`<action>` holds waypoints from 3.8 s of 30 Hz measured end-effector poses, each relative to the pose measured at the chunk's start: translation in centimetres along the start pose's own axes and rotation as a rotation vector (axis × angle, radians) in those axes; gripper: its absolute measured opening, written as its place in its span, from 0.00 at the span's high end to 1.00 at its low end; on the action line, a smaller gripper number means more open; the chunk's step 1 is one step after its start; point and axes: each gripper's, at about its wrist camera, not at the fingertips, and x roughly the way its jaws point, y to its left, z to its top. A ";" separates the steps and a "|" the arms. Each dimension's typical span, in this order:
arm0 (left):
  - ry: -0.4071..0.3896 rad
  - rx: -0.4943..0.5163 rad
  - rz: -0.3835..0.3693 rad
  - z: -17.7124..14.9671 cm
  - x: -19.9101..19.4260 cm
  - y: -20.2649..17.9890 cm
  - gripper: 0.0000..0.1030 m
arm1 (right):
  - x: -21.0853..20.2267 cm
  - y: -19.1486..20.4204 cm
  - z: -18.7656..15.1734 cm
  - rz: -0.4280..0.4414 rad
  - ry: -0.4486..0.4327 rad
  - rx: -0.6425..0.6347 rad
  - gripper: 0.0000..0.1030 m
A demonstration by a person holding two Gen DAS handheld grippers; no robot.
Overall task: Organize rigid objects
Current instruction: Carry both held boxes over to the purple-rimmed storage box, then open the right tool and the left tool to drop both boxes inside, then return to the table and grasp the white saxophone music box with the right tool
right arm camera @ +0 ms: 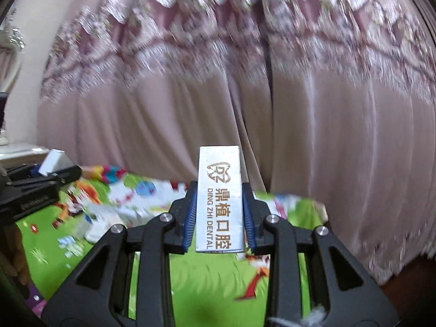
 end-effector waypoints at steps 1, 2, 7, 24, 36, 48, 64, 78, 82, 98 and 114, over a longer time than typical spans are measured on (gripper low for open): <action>-0.009 0.006 0.004 0.2 -0.5 0.1 0.55 | -0.4 0.4 0.4 0.005 -0.017 -0.011 0.67; -0.015 0.011 0.005 0.5 -1.0 0.2 0.55 | -0.6 0.7 0.8 0.013 -0.024 -0.023 0.67; -0.016 0.023 0.033 0.5 -2.4 1.1 0.55 | -1.3 2.5 1.4 0.058 -0.026 -0.032 0.67; 0.085 -0.063 0.207 -2.4 -7.2 9.8 0.55 | -2.8 14.7 3.9 0.467 0.077 -0.161 0.67; 0.340 -0.233 0.451 -8.7 -12.1 20.9 0.55 | -1.5 28.1 0.5 0.866 0.445 -0.342 0.67; 0.520 -0.401 0.555 -16.1 -14.6 27.6 0.55 | -3.3 38.1 -4.7 1.058 0.612 -0.580 0.67; 0.700 -0.488 0.638 -19.0 -13.8 30.2 0.14 | -6.3 41.4 -9.9 1.175 0.649 -0.702 0.47; 0.676 -0.480 0.517 -17.9 -11.5 27.4 0.03 | 3.5 29.9 -7.0 0.947 0.733 -0.258 0.24; 0.688 -0.402 0.429 -17.3 -9.6 24.4 0.03 | 8.3 23.2 -8.7 0.701 0.790 -0.157 0.20; 0.826 -0.129 0.017 -17.3 4.2 9.5 0.03 | 25.0 13.0 -15.3 0.452 0.851 -0.165 0.21; 0.804 0.094 -0.173 -15.7 19.2 -4.6 0.00 | 17.0 -2.1 -16.1 0.215 0.848 -0.055 0.57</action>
